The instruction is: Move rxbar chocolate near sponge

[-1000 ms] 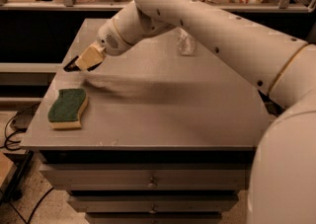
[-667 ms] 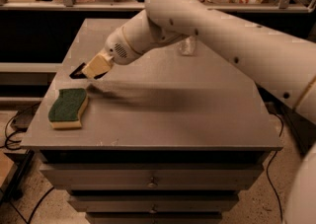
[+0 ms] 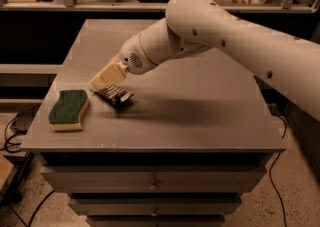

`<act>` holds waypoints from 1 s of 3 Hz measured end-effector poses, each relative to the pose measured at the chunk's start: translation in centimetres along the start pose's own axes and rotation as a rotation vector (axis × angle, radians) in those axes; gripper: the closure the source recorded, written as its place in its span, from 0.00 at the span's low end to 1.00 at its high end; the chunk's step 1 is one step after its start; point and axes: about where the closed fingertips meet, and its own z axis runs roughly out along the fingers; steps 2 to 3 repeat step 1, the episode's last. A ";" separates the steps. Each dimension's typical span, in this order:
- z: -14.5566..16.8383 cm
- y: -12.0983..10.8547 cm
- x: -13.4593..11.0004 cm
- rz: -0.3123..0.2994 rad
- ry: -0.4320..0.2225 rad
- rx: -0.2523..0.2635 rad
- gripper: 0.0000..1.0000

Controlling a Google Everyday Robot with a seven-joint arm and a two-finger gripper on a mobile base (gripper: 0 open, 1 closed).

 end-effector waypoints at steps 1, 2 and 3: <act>0.2 0.1 -0.1 -0.001 0.001 -0.003 0.00; 0.2 0.1 -0.1 -0.001 0.001 -0.003 0.00; 0.2 0.1 -0.1 -0.001 0.001 -0.003 0.00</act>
Offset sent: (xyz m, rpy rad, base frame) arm 0.0000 0.0000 0.0000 0.0000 0.0000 0.0000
